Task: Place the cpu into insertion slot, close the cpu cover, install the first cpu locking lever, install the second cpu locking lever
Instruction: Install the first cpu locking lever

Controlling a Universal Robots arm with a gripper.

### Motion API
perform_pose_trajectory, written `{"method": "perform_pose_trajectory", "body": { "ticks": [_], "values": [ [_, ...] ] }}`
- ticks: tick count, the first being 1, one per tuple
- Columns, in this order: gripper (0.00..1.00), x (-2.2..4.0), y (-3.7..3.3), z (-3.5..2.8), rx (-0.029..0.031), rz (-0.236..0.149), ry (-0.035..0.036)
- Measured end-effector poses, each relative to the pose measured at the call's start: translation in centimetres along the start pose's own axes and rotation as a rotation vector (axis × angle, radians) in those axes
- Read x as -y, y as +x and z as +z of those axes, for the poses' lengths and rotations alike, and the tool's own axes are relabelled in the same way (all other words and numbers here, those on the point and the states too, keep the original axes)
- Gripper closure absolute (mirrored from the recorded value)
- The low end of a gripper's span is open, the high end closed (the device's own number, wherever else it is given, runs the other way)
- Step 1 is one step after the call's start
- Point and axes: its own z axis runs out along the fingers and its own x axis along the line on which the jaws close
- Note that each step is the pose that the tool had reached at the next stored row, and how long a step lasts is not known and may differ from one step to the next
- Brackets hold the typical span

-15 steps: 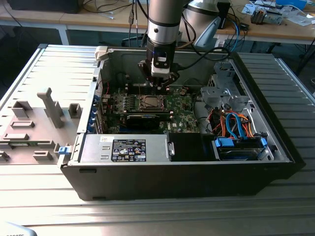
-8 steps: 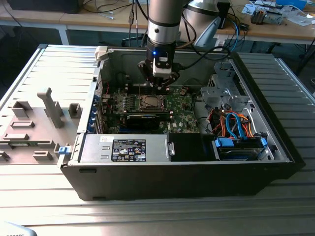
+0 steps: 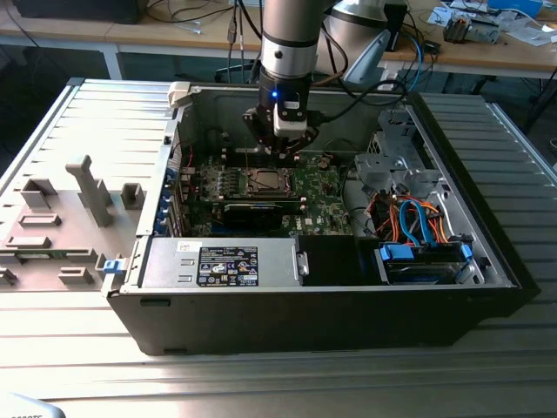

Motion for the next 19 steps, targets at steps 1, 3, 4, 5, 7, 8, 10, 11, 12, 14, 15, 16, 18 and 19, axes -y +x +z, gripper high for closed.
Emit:
{"method": "perform_pose_trajectory", "body": {
  "ticks": [1, 3, 4, 5, 7, 8, 10, 11, 12, 14, 15, 16, 18, 19],
  "values": [
    [0.89, 0.00, 0.00, 0.00, 0.0001, -0.004, 0.0001],
    [0.89, 0.00, 0.00, 0.00, 0.0005, -0.014, 0.0002],
    [0.89, 0.00, 0.00, 0.00, 0.0007, -0.019, 0.0002],
    [0.89, 0.00, 0.00, 0.00, 0.0010, -0.026, 0.0002],
    [0.89, 0.00, 0.00, 0.00, 0.0012, -0.032, 0.0004],
    [0.89, 0.00, 0.00, 0.00, 0.0015, -0.039, 0.0004],
    [0.89, 0.00, 0.00, 0.00, 0.0018, -0.048, 0.0005],
    [0.89, 0.00, 0.00, 0.00, 0.0019, -0.050, 0.0005],
    [0.89, 0.00, 0.00, 0.00, 0.0021, -0.055, 0.0006],
    [0.89, 0.00, 0.00, 0.00, 0.0023, -0.059, 0.0006],
    [0.89, 0.00, 0.00, 0.00, 0.0025, -0.062, 0.0006],
    [0.89, 0.00, 0.00, 0.00, 0.0025, -0.066, 0.0007],
    [0.89, 0.00, 0.00, 0.00, 0.0028, -0.071, 0.0007],
    [0.89, 0.00, 0.00, 0.00, 0.0029, -0.073, 0.0007]
  ]
}}
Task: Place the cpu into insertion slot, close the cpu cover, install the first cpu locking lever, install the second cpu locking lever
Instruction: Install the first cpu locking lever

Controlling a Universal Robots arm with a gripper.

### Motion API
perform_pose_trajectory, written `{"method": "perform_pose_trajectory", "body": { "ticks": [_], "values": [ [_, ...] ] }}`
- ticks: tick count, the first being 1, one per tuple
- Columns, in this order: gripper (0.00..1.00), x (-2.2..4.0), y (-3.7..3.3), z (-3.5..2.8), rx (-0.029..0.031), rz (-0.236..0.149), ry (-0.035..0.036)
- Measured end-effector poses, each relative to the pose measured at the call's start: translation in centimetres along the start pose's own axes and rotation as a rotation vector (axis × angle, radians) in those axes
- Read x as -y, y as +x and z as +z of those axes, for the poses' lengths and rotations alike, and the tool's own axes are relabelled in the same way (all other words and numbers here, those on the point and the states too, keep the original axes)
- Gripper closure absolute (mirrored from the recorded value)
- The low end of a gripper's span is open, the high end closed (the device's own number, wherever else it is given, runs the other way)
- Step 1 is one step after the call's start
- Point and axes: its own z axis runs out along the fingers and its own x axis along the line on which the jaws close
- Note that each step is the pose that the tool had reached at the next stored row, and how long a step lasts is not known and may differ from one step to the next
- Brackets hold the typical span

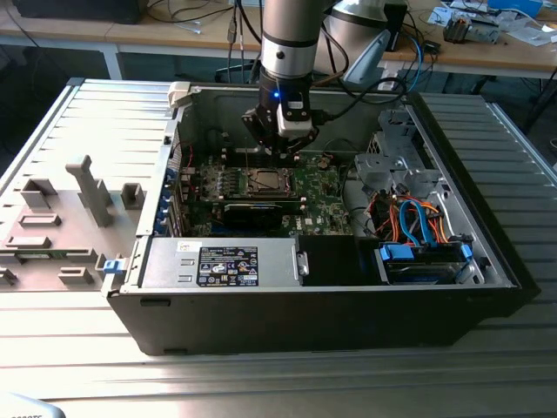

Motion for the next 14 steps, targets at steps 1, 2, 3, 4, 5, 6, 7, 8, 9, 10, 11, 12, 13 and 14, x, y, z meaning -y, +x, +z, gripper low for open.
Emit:
{"method": "perform_pose_trajectory", "body": {
  "ticks": [1, 2, 3, 4, 5, 6, 7, 8, 9, 10, 11, 12, 13, 14],
  "values": [
    [0.89, 0.00, 0.00, 0.00, 0.0002, -0.003, 0.0000],
    [0.89, 0.00, 0.00, 0.00, 0.0003, -0.006, 0.0000],
    [0.89, 0.00, 0.00, 0.00, 0.0003, -0.008, 0.0001],
    [0.89, 0.00, 0.00, 0.00, 0.0005, -0.011, 0.0001],
    [0.89, 0.00, 0.00, 0.00, 0.0006, -0.015, 0.0001],
    [0.89, 0.00, 0.00, 0.00, 0.0007, -0.017, 0.0001],
    [0.89, 0.00, 0.00, 0.00, 0.0008, -0.019, 0.0002],
    [0.89, 0.00, 0.00, 0.00, 0.0009, -0.022, 0.0002],
    [0.89, 0.00, 0.00, 0.00, 0.0010, -0.024, 0.0002],
    [0.89, 0.00, 0.00, 0.00, 0.0010, -0.026, 0.0002],
    [0.89, 0.00, 0.00, 0.00, 0.0012, -0.029, 0.0003],
    [0.89, 0.00, 0.00, 0.00, 0.0013, -0.031, 0.0002],
    [0.89, 0.00, 0.00, 0.00, 0.0013, -0.033, 0.0003],
    [0.89, 0.00, 0.00, 0.00, 0.0014, -0.036, 0.0003]
  ]
}}
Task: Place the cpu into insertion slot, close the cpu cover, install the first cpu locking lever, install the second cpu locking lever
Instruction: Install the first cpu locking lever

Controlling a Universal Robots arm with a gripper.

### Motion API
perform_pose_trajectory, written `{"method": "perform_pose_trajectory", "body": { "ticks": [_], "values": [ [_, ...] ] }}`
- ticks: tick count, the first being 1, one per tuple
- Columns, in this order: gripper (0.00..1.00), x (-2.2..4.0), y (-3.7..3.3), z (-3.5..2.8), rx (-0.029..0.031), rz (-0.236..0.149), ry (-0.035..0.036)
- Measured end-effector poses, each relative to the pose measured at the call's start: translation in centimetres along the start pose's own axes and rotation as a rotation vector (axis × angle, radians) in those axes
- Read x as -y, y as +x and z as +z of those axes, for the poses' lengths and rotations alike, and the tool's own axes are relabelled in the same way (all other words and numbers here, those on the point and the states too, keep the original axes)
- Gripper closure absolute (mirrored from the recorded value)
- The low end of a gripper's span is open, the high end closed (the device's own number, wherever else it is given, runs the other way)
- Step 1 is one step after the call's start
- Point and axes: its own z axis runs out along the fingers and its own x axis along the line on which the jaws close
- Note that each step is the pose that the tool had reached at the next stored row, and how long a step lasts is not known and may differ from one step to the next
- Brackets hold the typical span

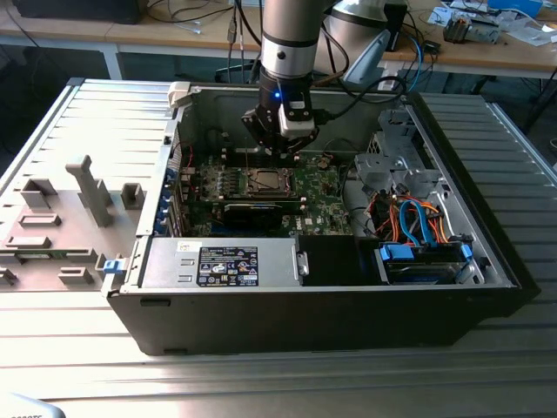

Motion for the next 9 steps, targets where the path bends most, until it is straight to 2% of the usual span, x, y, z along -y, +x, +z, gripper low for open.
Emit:
{"method": "perform_pose_trajectory", "body": {
  "ticks": [9],
  "values": [
    [0.89, 0.00, 0.00, 0.00, 0.0009, -0.021, 0.0002]
  ]
}}
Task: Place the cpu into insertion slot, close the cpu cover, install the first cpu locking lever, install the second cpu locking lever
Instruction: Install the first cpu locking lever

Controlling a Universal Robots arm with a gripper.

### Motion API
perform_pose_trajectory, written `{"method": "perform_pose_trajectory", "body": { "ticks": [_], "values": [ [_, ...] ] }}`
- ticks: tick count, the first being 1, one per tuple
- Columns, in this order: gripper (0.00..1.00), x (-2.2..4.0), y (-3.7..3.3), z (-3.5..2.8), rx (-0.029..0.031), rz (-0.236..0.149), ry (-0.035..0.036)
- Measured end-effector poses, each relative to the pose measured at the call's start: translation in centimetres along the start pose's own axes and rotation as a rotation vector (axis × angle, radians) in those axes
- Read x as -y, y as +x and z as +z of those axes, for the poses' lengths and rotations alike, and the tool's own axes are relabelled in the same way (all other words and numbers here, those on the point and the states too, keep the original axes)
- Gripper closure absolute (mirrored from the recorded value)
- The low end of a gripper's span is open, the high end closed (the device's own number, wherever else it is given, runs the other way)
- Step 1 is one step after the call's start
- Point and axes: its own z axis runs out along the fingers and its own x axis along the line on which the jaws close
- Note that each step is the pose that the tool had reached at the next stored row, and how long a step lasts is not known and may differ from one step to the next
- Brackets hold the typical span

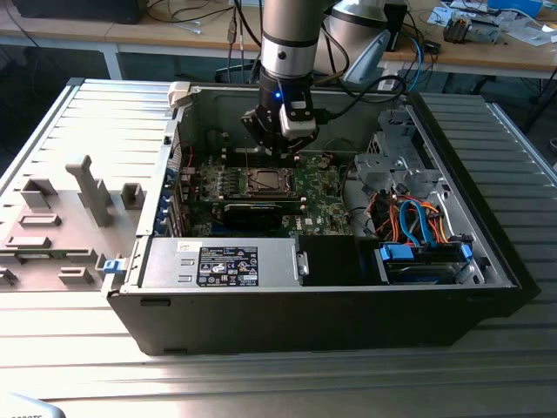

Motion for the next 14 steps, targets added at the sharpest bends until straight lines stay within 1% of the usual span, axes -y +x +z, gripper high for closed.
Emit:
{"method": "perform_pose_trajectory", "body": {
  "ticks": [14],
  "values": [
    [0.89, 0.00, 0.00, 0.00, 0.0011, -0.028, 0.0003]
  ]
}}
